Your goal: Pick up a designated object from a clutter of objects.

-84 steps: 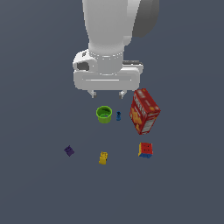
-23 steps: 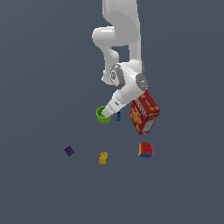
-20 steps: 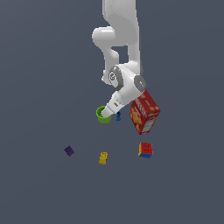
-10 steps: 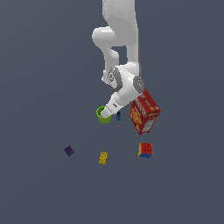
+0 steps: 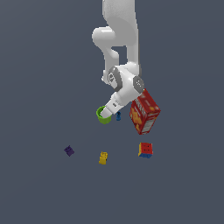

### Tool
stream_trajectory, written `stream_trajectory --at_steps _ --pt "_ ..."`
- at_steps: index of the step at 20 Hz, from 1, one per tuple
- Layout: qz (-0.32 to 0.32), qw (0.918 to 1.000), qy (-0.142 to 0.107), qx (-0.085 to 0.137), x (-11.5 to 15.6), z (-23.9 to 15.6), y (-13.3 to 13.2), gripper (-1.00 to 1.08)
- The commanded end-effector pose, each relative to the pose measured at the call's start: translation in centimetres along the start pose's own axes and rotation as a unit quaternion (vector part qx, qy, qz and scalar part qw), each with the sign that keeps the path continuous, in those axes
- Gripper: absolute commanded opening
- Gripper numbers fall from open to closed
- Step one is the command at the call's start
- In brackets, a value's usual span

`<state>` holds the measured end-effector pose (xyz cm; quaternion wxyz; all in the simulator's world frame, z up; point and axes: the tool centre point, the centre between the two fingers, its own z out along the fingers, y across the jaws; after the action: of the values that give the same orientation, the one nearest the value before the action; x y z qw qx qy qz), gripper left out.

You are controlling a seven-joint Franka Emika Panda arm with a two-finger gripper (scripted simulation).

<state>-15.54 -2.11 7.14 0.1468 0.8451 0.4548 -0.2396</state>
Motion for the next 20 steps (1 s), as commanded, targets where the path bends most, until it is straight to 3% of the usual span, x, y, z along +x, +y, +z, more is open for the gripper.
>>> stream_trajectory --at_steps 1,10,20 --pt "0.0 1.0 0.0 0.0 -0.1 -0.2 0.1 -1.0" --pt "-0.001 1.0 0.001 0.001 -1.7 -3.2 2.6 -1.0" --pt "-0.001 1.0 0.002 0.002 -5.7 -10.1 8.5 -1.0"
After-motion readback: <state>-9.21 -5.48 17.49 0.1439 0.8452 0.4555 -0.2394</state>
